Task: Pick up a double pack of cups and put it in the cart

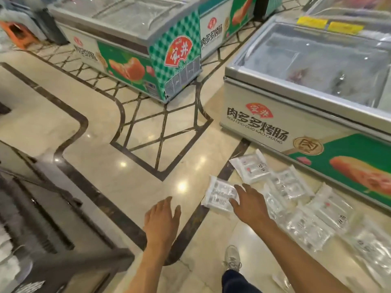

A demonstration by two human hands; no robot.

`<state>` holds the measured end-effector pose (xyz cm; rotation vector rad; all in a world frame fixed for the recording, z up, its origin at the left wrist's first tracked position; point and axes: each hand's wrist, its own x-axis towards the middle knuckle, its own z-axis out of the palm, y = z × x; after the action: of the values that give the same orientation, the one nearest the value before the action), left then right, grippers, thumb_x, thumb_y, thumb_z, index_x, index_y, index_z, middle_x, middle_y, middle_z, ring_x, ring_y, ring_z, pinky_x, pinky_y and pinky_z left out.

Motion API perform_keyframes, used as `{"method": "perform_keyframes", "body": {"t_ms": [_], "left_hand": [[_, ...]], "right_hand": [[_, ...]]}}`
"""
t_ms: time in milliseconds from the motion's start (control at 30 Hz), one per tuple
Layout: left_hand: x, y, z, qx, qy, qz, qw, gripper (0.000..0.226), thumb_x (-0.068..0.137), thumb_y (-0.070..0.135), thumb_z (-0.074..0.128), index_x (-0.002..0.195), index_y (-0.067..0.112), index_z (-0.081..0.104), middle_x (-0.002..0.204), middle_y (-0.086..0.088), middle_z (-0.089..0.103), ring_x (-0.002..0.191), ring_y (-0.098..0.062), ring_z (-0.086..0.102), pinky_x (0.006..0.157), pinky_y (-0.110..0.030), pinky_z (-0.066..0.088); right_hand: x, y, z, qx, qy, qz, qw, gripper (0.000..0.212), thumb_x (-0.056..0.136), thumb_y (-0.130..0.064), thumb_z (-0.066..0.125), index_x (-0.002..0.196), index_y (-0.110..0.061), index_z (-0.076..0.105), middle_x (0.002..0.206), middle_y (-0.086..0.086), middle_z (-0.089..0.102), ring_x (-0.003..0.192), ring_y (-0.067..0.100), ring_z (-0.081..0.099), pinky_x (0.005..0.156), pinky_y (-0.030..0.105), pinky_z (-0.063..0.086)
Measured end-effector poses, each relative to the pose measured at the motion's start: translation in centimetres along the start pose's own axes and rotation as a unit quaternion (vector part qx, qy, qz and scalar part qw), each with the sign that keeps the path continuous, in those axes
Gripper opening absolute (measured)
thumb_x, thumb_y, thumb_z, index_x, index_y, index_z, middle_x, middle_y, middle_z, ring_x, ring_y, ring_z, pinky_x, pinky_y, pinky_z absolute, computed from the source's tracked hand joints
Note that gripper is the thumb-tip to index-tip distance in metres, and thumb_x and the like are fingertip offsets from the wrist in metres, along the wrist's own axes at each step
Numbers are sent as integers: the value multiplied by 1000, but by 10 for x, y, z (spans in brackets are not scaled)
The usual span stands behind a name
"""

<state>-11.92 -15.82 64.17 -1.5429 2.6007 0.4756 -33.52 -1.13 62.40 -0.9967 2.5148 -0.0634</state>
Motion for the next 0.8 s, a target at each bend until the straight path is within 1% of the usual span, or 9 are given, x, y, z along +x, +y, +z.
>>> {"method": "perform_keyframes", "body": {"t_ms": [167, 233, 333, 433, 533, 633, 733, 767, 800], "left_hand": [[58, 52, 39, 7, -37, -13, 999, 52, 103, 54, 33, 145, 27, 49, 145, 5, 57, 132, -19, 53, 114, -40, 35], [82, 67, 60, 12, -57, -13, 998, 53, 102, 55, 33, 145, 28, 49, 146, 5, 56, 133, -20, 52, 114, -41, 34], [120, 79, 97, 29, -92, -13, 995, 55, 103, 55, 31, 147, 27, 46, 149, 4, 52, 137, -19, 48, 116, -40, 30], [161, 80, 142, 57, -122, 0, 991, 53, 103, 53, 33, 146, 25, 47, 145, 1, 55, 133, -22, 51, 113, -41, 33], [204, 78, 200, 68, -147, 10, 987, 46, 103, 48, 37, 138, 23, 54, 136, -2, 62, 124, -24, 58, 108, -42, 39], [243, 71, 278, 87, -162, 14, 983, 41, 103, 45, 41, 130, 21, 59, 128, -3, 67, 118, -26, 62, 102, -42, 43], [265, 62, 367, 79, -203, -1, 976, 45, 101, 46, 37, 124, 16, 61, 116, -7, 69, 108, -31, 64, 90, -42, 46], [271, 59, 400, 78, -220, -12, 972, 49, 100, 48, 34, 124, 15, 60, 115, -7, 68, 107, -32, 64, 88, -42, 46], [276, 56, 433, 80, -246, -30, 966, 50, 100, 49, 33, 126, 15, 58, 119, -7, 67, 110, -31, 63, 90, -42, 45]], "right_hand": [[71, 44, -12, -22, -22, 7, 999, 58, 101, -47, 46, 151, -21, 38, 155, 9, 39, 136, 30, 45, 111, 40, 33], [101, 56, -9, -30, -32, 6, 999, 57, 101, -47, 47, 150, -20, 39, 154, 10, 40, 135, 31, 46, 110, 41, 34], [148, 67, 6, -46, -54, 8, 997, 55, 100, -47, 49, 148, -20, 42, 152, 10, 42, 132, 32, 48, 109, 41, 34], [193, 76, 34, -59, -85, 13, 995, 54, 100, -46, 49, 146, -20, 43, 150, 10, 44, 133, 32, 48, 110, 42, 32], [242, 88, 78, -72, -104, 15, 992, 54, 100, -46, 49, 147, -19, 43, 149, 11, 45, 130, 32, 49, 107, 42, 35], [299, 108, 144, -90, -120, 9, 989, 55, 101, -45, 47, 148, -19, 40, 150, 11, 43, 133, 31, 47, 107, 41, 35], [356, 133, 217, -108, -147, 8, 983, 53, 100, -43, 47, 146, -19, 42, 148, 10, 44, 136, 31, 44, 108, 42, 34], [376, 142, 242, -113, -153, 7, 982, 53, 99, -43, 47, 146, -19, 42, 148, 10, 44, 136, 31, 43, 108, 42, 33], [396, 150, 267, -120, -160, 4, 980, 54, 99, -43, 48, 147, -19, 40, 148, 10, 44, 136, 32, 42, 109, 41, 32]]}}
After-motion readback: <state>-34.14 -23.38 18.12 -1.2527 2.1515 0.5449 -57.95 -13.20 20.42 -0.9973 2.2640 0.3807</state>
